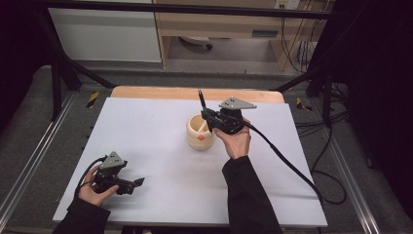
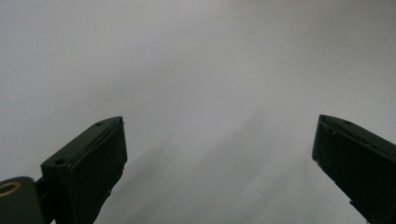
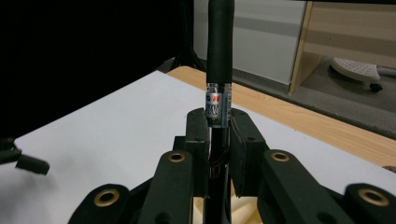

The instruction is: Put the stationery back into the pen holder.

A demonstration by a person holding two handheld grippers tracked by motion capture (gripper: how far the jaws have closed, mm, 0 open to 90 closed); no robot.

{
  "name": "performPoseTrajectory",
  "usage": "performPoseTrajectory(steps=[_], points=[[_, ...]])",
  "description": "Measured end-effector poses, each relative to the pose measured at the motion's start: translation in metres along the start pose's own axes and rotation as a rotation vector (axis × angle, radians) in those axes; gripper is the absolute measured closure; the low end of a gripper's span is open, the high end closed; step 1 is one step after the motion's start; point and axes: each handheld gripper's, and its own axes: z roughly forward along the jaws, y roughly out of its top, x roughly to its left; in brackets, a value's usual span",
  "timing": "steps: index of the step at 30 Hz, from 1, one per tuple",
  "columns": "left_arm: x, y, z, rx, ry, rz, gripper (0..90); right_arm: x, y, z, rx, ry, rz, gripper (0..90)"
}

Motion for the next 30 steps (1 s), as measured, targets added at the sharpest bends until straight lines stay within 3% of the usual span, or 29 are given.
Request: performPoseTrajectory(steps=[13,30], points=[[0.001,-0.001,0.001,0.005,-0.003,-0.002,3.3,-0.013,0.002,0.032,-0.054,-0.015,0.038,79.8],[0.001,-0.001,0.001,0.0,-0.002,-0.002,3.3,-0.019,-0.021,0.063,-0.018,0.005,0.089,79.9]])
